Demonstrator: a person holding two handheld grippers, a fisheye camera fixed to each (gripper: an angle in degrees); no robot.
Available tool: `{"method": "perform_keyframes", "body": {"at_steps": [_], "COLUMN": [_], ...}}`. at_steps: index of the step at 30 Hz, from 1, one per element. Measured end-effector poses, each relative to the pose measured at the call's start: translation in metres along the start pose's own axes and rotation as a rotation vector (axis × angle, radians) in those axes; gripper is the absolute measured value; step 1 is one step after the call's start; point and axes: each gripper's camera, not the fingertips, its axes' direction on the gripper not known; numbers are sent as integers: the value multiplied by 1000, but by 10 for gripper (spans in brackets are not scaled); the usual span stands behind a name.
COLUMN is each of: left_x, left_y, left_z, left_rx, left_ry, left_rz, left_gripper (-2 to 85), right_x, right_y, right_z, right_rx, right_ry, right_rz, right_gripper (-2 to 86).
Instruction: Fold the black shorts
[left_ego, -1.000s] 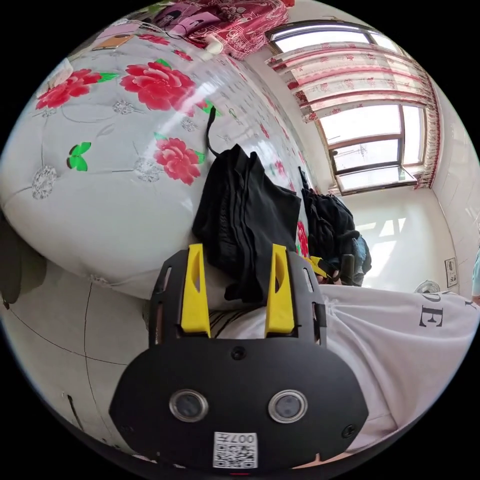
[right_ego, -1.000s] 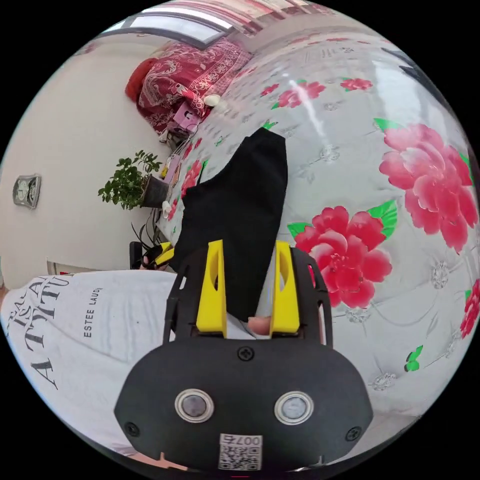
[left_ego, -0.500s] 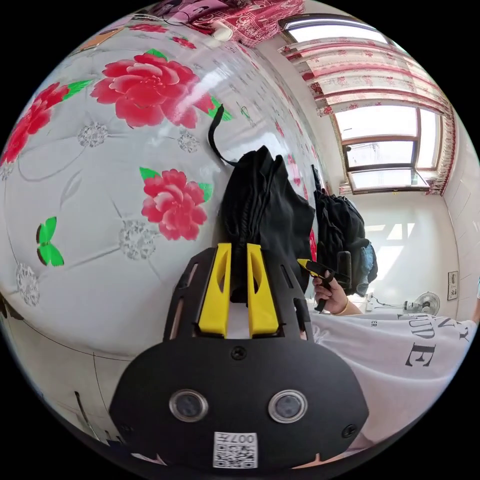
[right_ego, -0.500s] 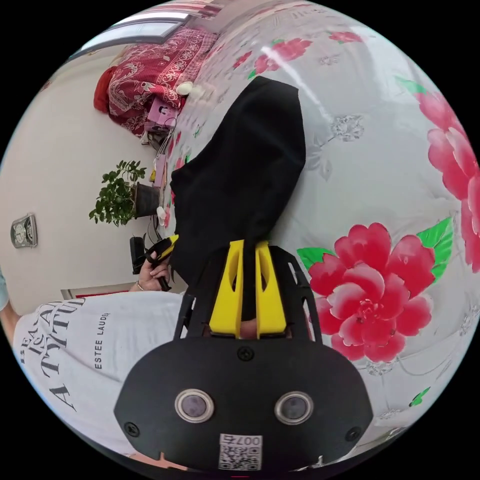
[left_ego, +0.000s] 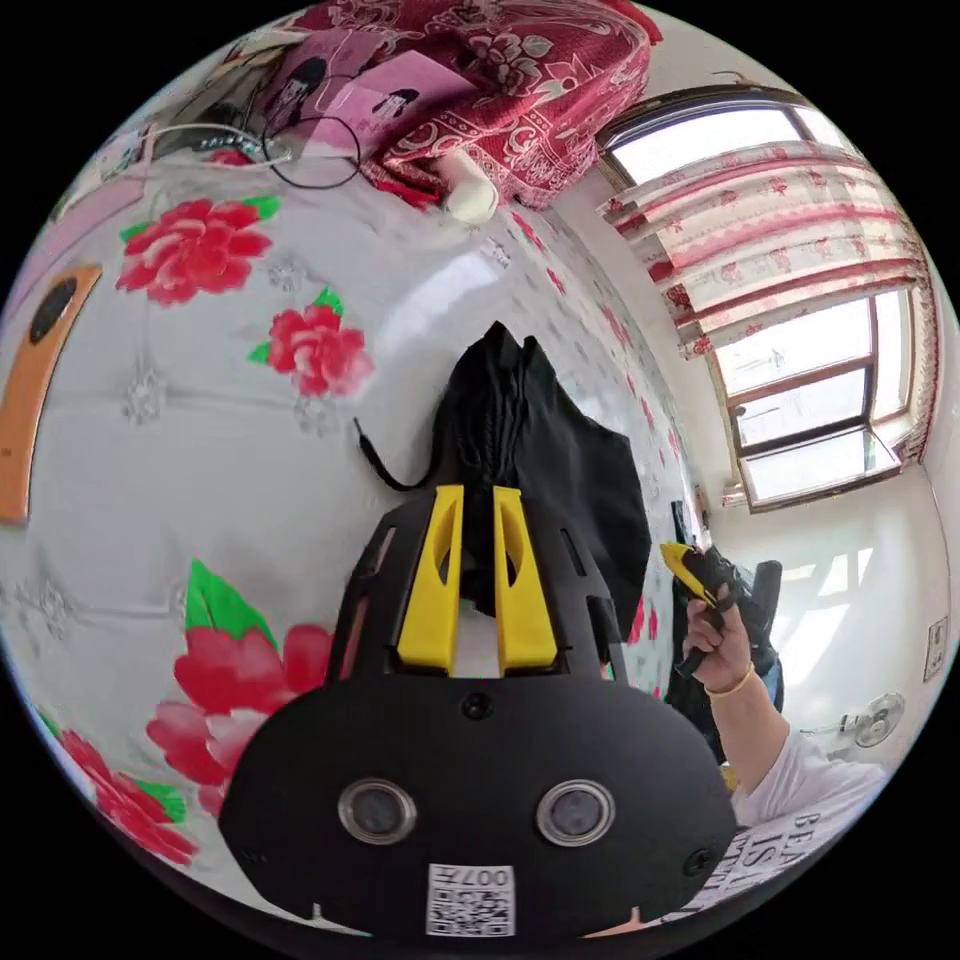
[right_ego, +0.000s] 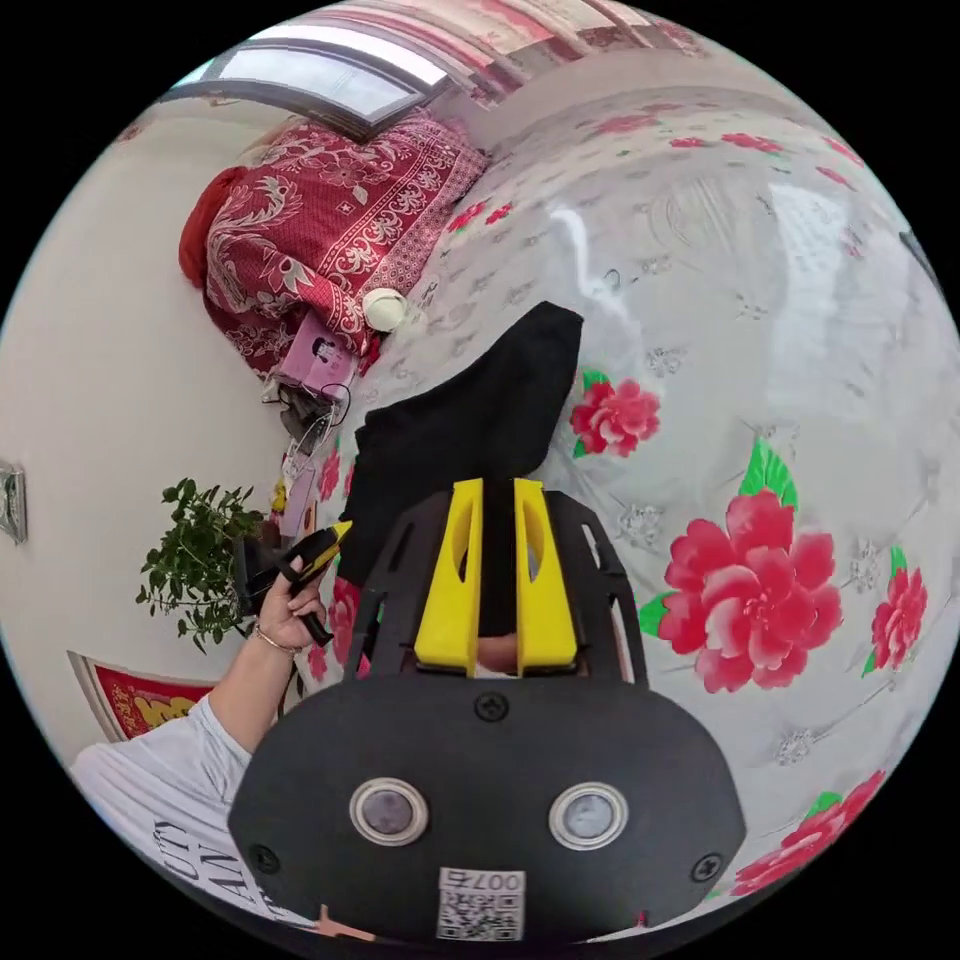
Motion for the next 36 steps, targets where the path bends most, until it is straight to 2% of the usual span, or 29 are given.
{"method": "perform_keyframes", "body": {"at_steps": [3,6,9,12,16,21,25,30,33,35,36], "left_x": [5,-16,-38,-43,-27,19,56,60,54,45,42], "left_y": [-37,-5,79,188,325,437,527,616,655,673,677], "left_z": [24,43,51,52,72,133,189,249,264,275,277], "left_rx": [72,110,100,31,-140,-304,-415,-590,-546,-539,-535], "left_ry": [-187,-291,-299,-381,-476,-439,-399,-480,-556,-586,-590], "left_rz": [46,21,47,122,261,537,725,847,948,965,963], "left_gripper": [55,50,51,51,50,49,44,3,-6,-7,-8], "right_x": [-42,-51,-33,-13,3,-10,-42,-46,-47,-49,-51], "right_y": [-42,-26,34,116,199,226,234,213,209,217,223], "right_z": [-3,7,14,-3,-56,-85,-87,-127,-159,-198,-235], "right_rx": [67,11,-105,-197,-222,-247,-217,-190,-225,-131,-19], "right_ry": [134,281,364,412,446,468,598,443,361,368,412], "right_rz": [-178,-290,-322,-296,-205,-288,-437,-274,-215,-193,-196], "right_gripper": [35,43,50,57,66,71,72,73,73,73,73]}}
